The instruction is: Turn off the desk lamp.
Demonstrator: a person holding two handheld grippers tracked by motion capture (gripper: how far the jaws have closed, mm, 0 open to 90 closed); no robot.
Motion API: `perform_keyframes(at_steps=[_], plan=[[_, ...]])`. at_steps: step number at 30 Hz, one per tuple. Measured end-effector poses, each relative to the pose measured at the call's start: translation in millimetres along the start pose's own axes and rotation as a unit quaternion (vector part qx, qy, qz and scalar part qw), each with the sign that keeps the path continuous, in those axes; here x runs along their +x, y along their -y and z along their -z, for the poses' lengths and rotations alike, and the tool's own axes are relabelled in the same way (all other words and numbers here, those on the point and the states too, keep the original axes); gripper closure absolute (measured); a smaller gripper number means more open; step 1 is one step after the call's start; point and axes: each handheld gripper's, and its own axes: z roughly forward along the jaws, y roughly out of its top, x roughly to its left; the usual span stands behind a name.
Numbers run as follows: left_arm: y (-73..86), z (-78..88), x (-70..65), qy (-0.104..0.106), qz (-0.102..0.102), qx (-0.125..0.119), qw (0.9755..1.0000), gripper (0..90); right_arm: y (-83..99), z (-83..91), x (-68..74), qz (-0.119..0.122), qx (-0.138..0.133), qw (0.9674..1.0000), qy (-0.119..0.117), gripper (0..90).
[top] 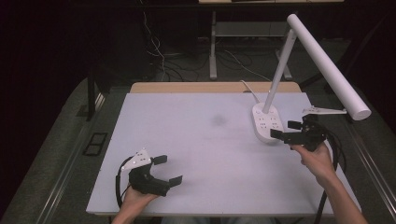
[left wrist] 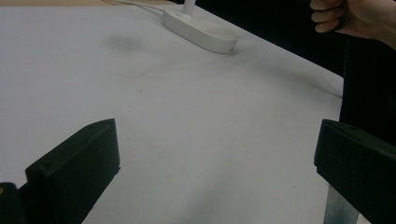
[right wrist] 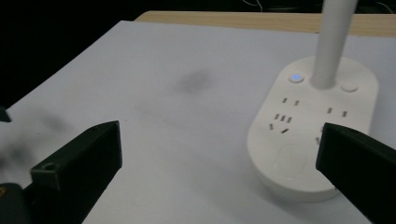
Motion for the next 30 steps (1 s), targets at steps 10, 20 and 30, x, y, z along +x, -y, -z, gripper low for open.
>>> perform_keyframes(at_steps=[10,20,30], plan=[[0.1,-0.7,-0.7,0.0,-0.001,0.001,1.0,0.0,23.8,9.9,22.0,0.024,-0.01,0.9993,-0.027,0.4],[0.0,-0.2,-0.9,0.0,-0.002,0.002,1.0,0.0,62.6,9.4,32.2,0.033,-0.019,0.9985,-0.039,0.4],[0.0,-0.7,-1.0,0.0,-0.003,0.004,1.0,0.0,96.5,3.5,44.5,0.049,-0.004,0.9982,-0.035,0.4]])
